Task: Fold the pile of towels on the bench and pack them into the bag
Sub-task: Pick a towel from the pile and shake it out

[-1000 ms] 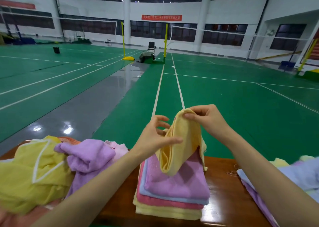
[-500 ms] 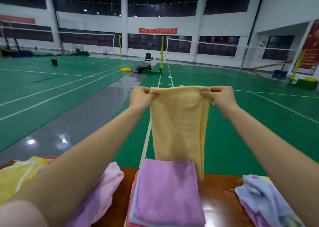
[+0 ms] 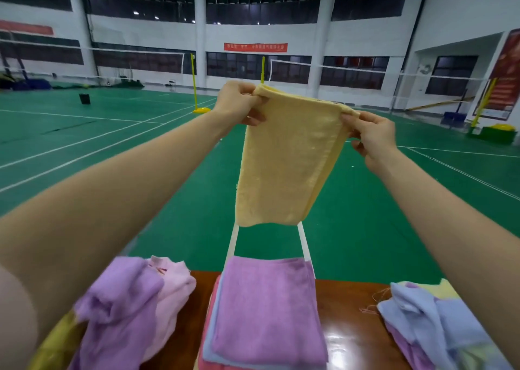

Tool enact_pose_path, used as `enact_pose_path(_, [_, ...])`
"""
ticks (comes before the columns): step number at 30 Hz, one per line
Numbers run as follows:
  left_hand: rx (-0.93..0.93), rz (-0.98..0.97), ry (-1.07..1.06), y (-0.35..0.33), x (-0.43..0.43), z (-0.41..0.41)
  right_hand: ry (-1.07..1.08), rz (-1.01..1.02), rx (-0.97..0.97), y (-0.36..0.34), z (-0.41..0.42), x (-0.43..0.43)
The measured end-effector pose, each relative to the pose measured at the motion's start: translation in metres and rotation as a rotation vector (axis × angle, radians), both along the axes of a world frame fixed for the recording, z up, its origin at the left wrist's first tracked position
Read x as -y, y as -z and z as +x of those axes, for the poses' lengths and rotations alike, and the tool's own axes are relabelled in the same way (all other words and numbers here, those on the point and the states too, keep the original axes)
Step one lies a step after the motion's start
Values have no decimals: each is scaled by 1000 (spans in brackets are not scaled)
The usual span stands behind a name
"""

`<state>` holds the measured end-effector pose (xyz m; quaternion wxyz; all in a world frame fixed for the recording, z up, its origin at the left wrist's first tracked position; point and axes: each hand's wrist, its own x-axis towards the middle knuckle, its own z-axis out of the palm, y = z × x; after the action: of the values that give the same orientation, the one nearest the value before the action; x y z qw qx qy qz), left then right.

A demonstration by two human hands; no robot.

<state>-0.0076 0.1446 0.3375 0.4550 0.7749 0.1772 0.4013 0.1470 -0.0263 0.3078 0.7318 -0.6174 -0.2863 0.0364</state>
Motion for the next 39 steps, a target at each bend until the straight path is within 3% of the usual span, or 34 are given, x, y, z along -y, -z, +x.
enact_pose_path(10, [-116, -24, 167, 53, 59, -108, -271, -143, 130, 37, -74, 87])
enact_pose_path(16, [-206, -77, 308, 109, 110, -172, -242, -294, 188, 83, -135, 146])
enact_pose_path(20, [-249, -86, 385, 140, 127, -198, -242, -355, 119, 114, -169, 171])
enact_pose_path(26, [-383, -155, 462, 174, 128, -211, -322, -474, -20, 134, -192, 177])
enact_pose_path(36, [-481, -138, 436, 175, 107, -193, -343, -412, 104, 139, -172, 158])
enact_pose_path(39, [-481, -212, 309, 178, 90, -175, -326, -373, 113, 143, -155, 141])
